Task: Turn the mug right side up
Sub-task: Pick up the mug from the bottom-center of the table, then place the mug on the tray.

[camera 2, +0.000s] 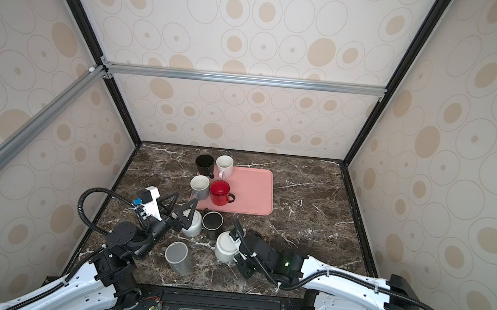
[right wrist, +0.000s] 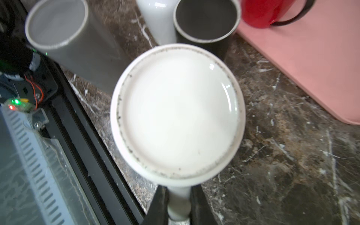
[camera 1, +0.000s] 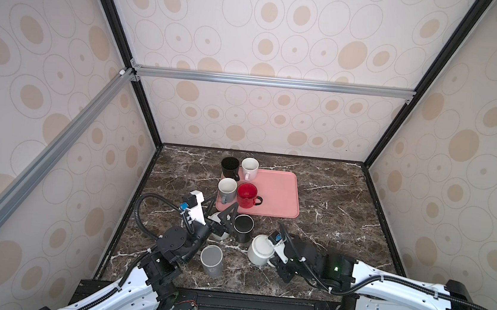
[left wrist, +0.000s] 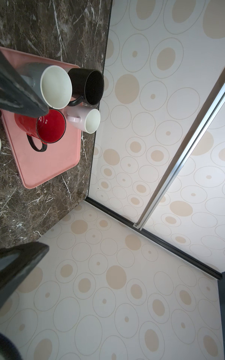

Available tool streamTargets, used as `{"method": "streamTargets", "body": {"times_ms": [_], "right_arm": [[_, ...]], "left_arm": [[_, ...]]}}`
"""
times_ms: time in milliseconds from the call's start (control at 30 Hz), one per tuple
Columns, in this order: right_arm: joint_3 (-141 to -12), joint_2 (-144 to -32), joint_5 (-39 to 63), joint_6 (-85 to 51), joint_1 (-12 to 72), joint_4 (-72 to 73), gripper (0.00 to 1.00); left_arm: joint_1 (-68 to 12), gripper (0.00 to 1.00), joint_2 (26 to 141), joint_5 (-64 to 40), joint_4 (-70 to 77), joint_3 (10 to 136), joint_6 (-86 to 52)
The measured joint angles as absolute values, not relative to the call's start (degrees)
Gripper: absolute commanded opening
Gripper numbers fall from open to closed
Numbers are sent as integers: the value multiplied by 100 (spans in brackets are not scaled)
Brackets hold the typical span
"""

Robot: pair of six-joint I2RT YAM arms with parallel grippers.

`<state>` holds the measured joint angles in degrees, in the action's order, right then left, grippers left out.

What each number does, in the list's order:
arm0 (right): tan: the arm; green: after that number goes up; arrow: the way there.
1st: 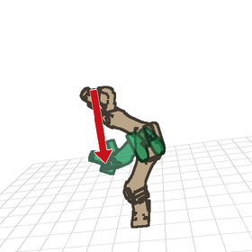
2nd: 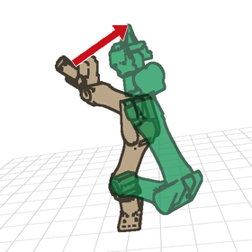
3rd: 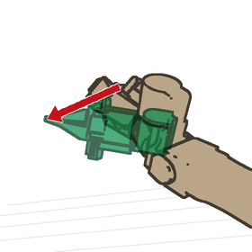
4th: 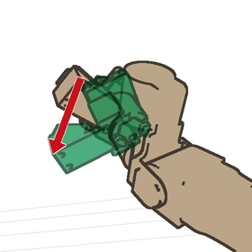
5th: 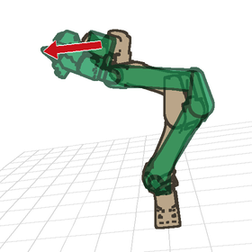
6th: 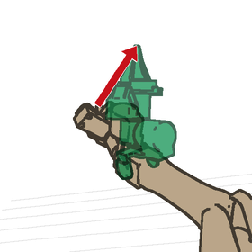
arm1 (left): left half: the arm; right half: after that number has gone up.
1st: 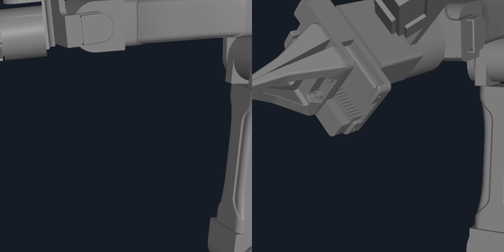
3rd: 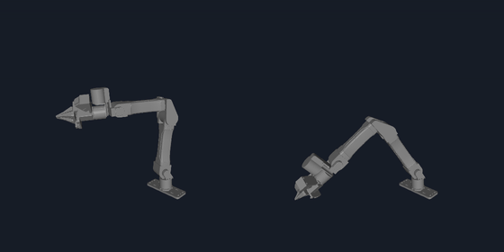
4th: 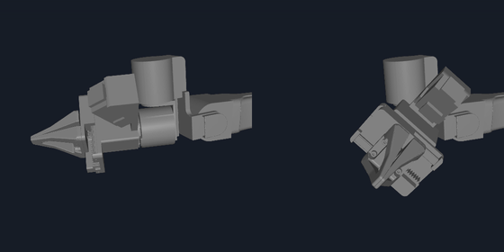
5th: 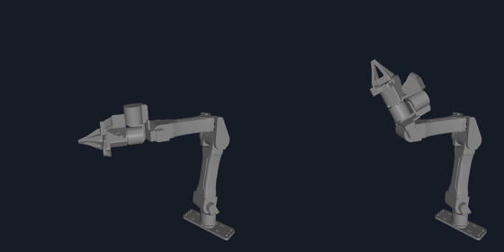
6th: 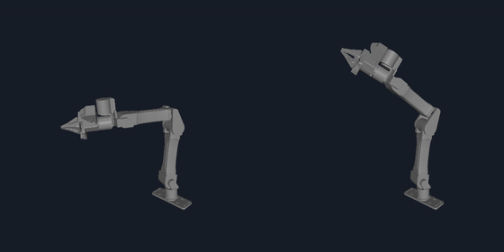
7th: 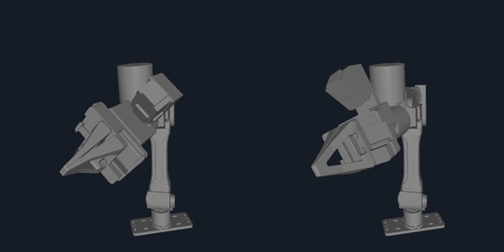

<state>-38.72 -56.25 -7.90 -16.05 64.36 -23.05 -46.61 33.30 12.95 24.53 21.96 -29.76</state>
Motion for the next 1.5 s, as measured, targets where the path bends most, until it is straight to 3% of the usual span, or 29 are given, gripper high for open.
{"method": "streamTargets", "body": {"times_ms": [267,533,767,933,1233,1500], "right_arm": [[-4095,-5175,-541,-1581,5216,-1754,0],[-4595,-5415,530,-1719,4390,134,0],[-4641,-5896,1555,-2333,4202,2097,0],[-4639,-6117,2126,-2832,4193,2969,0],[-4628,-6191,2834,-3465,4200,3822,0],[-4547,-6361,3175,-3601,4296,3986,0]], "left_arm": [[-4657,100,3457,788,2891,2091,-3011],[-4497,96,4160,-484,3804,2091,-3262],[-4230,86,5052,-1647,5122,2080,-3802],[-4204,71,5301,-2137,5959,2080,-4034],[-4180,58,5601,-2447,6746,2117,-4191],[-4171,53,5758,-2576,7120,2300,-4340]]}}
